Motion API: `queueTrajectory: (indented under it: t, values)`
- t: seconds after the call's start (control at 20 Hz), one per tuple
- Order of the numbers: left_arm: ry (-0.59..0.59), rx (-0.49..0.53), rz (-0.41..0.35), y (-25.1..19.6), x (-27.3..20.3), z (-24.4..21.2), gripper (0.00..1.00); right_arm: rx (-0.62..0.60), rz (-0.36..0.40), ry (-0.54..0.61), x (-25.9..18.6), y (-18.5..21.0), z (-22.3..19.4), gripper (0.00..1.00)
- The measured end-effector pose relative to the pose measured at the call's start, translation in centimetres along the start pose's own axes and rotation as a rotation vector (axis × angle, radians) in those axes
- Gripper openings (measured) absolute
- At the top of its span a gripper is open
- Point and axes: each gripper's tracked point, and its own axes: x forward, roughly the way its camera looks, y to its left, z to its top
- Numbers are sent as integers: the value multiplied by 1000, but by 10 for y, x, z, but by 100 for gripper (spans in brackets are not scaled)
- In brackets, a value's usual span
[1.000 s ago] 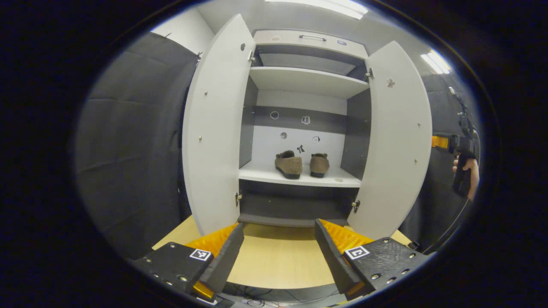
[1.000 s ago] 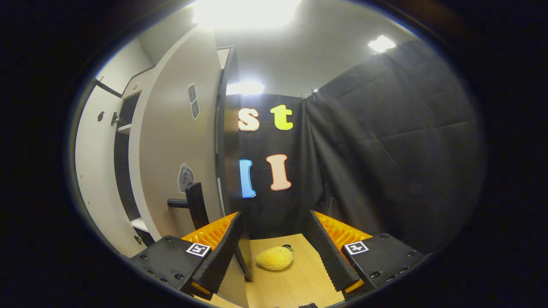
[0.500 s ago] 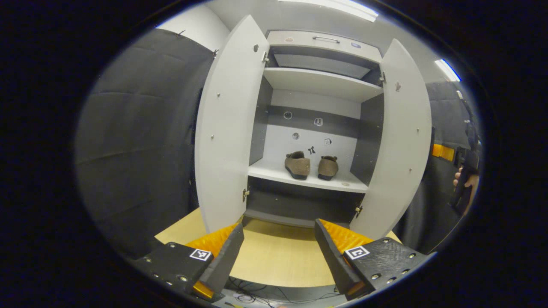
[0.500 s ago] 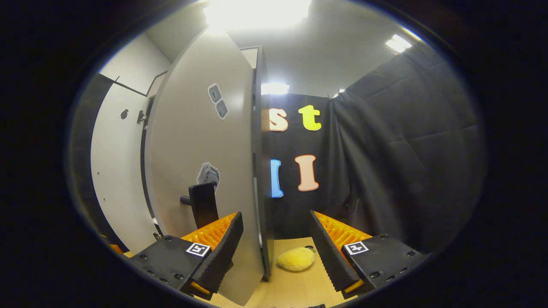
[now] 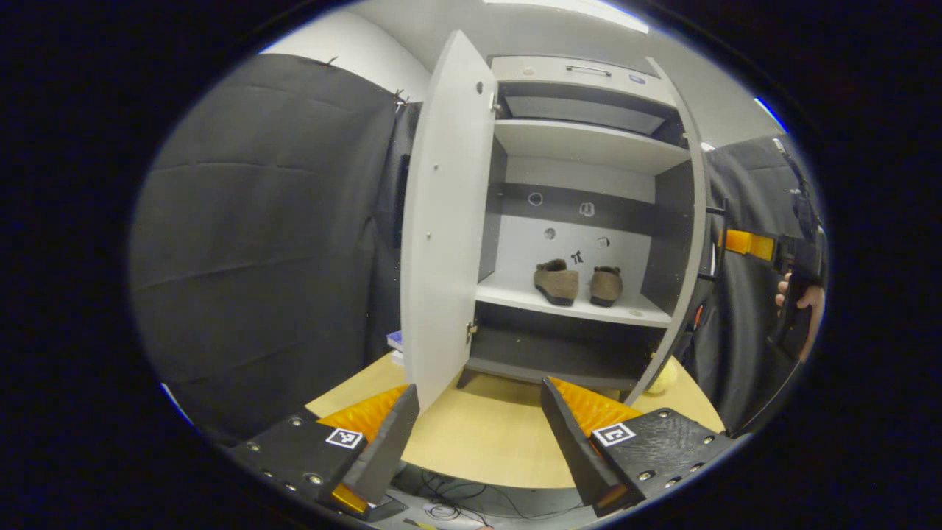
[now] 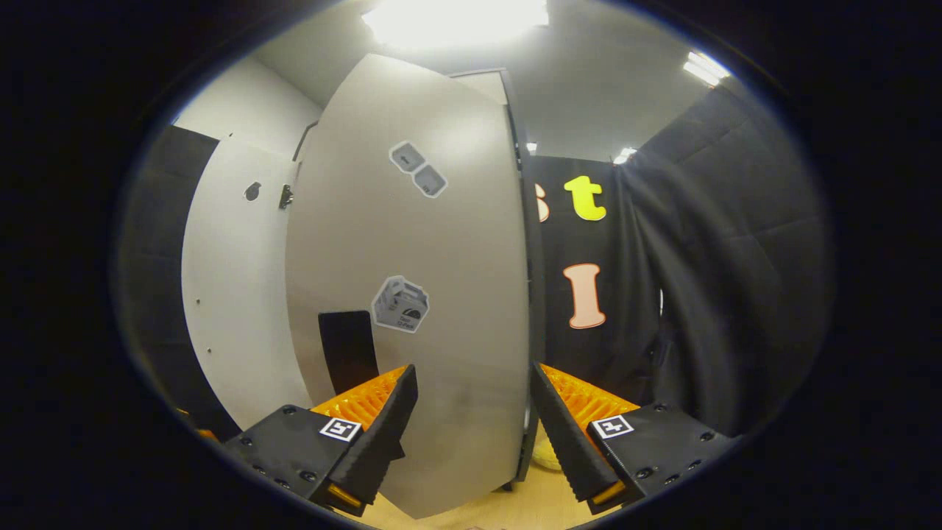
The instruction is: Grab one shoe with the right hand and put it into the shoe cabinet, grab the other shoe with the left hand and put it into the shoe cabinet; then close the right door with the right hand and the left door with the left hand.
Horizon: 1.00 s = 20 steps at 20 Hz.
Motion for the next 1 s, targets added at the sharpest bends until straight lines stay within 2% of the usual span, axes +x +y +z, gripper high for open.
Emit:
queueTrajectory:
  t: [0.05,0.1,0.2,0.35,0.4,0.45,0.5,0.6,0.65,0.7,0.85,0.9,1.0]
  values:
    - [-1,-6,18,7,-2,-1,94,-10,36,14,2,13,-7,98]
    - [6,-5,32,11,-3,-2,100,-18,63,25,6,26,-11,98]
    - [10,18,75,30,-9,-4,96,-13,100,34,-3,38,-15,98]
    - [5,20,153,59,-13,1,100,24,141,78,-20,42,-37,98]
    - [5,11,183,70,-14,4,96,30,163,102,-27,44,-46,99]
    - [5,10,213,82,-14,8,100,28,173,128,-36,43,-55,99]
    - [-3,16,240,92,-16,12,96,20,181,154,-43,40,-65,98]
    - [-20,6,286,107,-22,26,100,11,204,205,-60,37,-84,94]
    - [-27,-19,301,114,-26,33,100,16,217,225,-66,35,-93,99]
    - [-34,-45,303,117,-29,41,96,27,234,239,-73,35,-100,98]
    - [-73,-56,329,142,-32,69,96,59,290,287,-89,39,-124,98]
    - [-91,-42,327,149,-31,82,89,70,303,314,-97,39,-131,98]
    - [-134,-1,304,161,-23,107,100,107,290,303,-110,33,-130,98]
